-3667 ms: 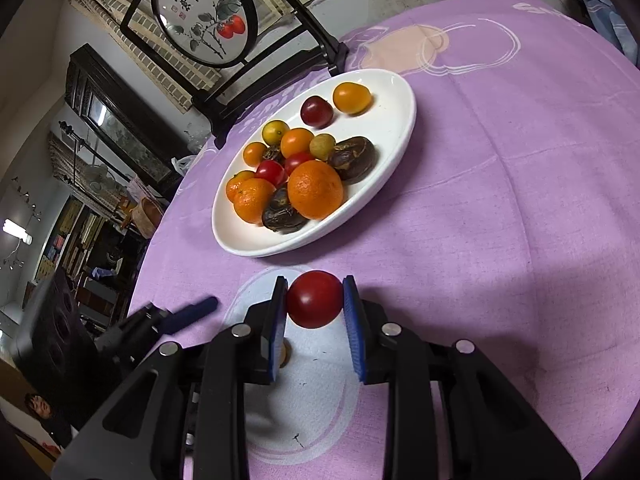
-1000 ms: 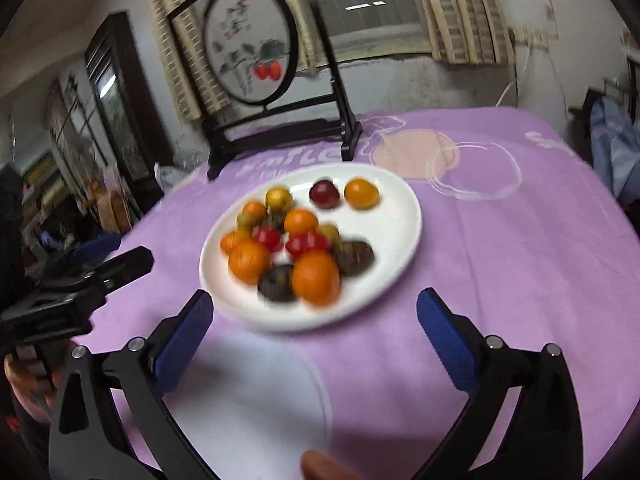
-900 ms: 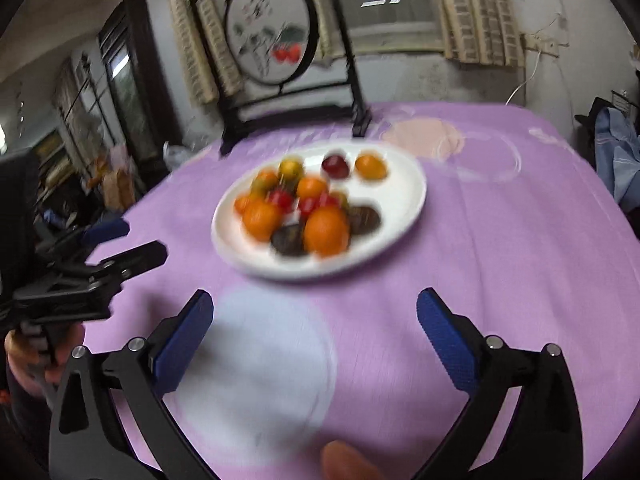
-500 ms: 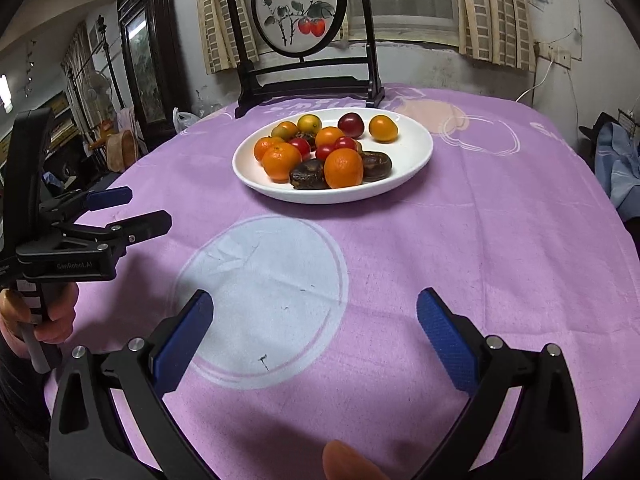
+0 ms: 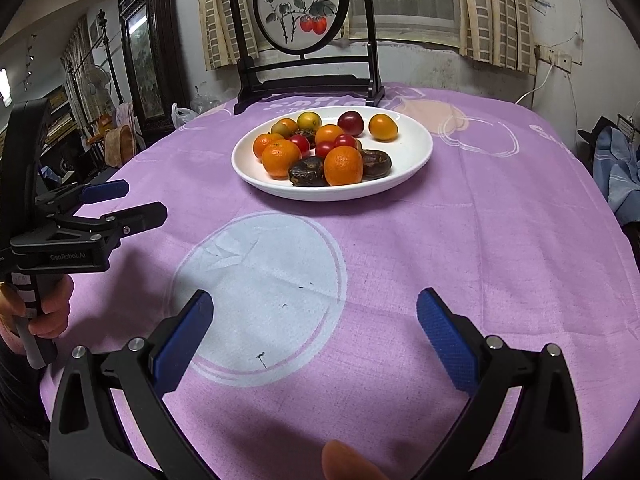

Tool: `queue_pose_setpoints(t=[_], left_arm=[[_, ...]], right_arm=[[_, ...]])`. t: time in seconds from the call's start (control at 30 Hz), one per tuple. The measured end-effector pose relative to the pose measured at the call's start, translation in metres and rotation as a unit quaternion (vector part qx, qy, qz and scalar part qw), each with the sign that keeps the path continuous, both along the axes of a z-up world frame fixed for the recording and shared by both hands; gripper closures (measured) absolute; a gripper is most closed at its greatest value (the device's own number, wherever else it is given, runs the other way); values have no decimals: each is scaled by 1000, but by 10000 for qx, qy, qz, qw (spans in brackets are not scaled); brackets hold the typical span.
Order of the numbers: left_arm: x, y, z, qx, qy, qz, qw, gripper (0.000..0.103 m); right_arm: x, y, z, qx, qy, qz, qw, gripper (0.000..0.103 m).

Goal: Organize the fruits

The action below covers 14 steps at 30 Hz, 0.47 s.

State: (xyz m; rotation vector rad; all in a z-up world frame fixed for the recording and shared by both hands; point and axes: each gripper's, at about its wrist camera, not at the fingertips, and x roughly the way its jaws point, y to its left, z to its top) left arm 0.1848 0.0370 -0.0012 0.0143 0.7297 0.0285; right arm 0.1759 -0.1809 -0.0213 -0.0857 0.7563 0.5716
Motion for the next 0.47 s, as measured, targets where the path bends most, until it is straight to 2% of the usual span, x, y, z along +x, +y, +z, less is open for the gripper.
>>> queue_pose_setpoints(t=[0.47], left_arm=[[-2, -2, 1, 108, -119, 11, 9999, 2]], right_arm=[[-1, 0, 0, -15, -14, -25, 10000, 1]])
